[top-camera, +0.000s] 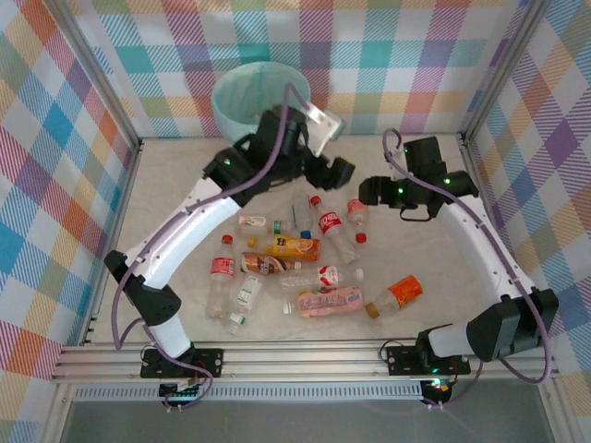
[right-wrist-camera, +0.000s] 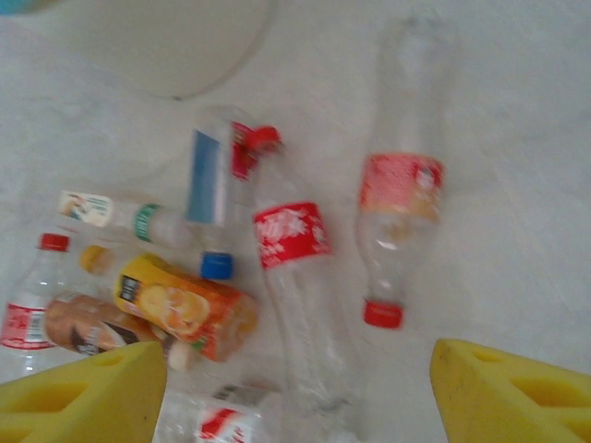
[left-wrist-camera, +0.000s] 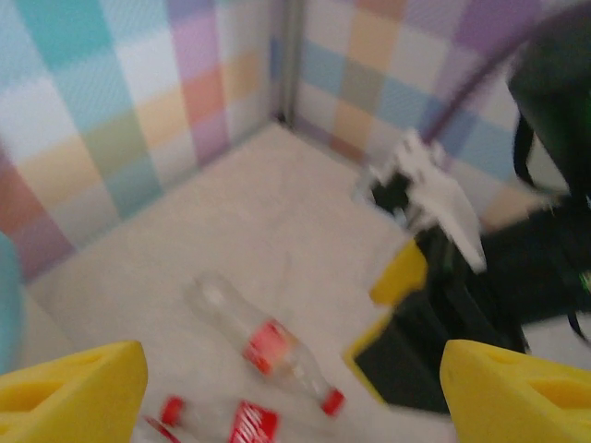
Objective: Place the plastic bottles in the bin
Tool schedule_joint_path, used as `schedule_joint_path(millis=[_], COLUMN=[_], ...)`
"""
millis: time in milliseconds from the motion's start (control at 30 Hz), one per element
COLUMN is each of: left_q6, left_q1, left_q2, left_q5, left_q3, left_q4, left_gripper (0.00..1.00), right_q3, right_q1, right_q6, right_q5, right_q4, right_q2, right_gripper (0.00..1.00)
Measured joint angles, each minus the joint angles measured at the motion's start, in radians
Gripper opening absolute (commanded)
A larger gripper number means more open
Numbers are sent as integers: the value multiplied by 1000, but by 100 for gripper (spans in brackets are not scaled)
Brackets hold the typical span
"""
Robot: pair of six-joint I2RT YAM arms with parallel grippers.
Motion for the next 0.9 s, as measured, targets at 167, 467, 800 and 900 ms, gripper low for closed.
schedule_joint_path(millis=[167, 467, 800, 900], left_q6=[-135, -379, -452, -455], left_q1=[-54, -66, -66, -66], left_q2=[-67, -84, 32, 82], left_q5=[14, -89, -130, -138], left_q3=[-277, -521, -512, -503], left_q4=[122, 226, 278, 278], left_gripper=[83, 84, 85, 85], right_q3=[-150, -306, -206, -170], right_q1=[-66, -89, -89, -89], right_q6=[3, 45, 49, 50], right_q5=[-1, -42, -46, -53], right_q4=[39, 210, 354, 381], right_q2=[-35, 18, 331, 394], right_gripper=[78, 77, 78, 78])
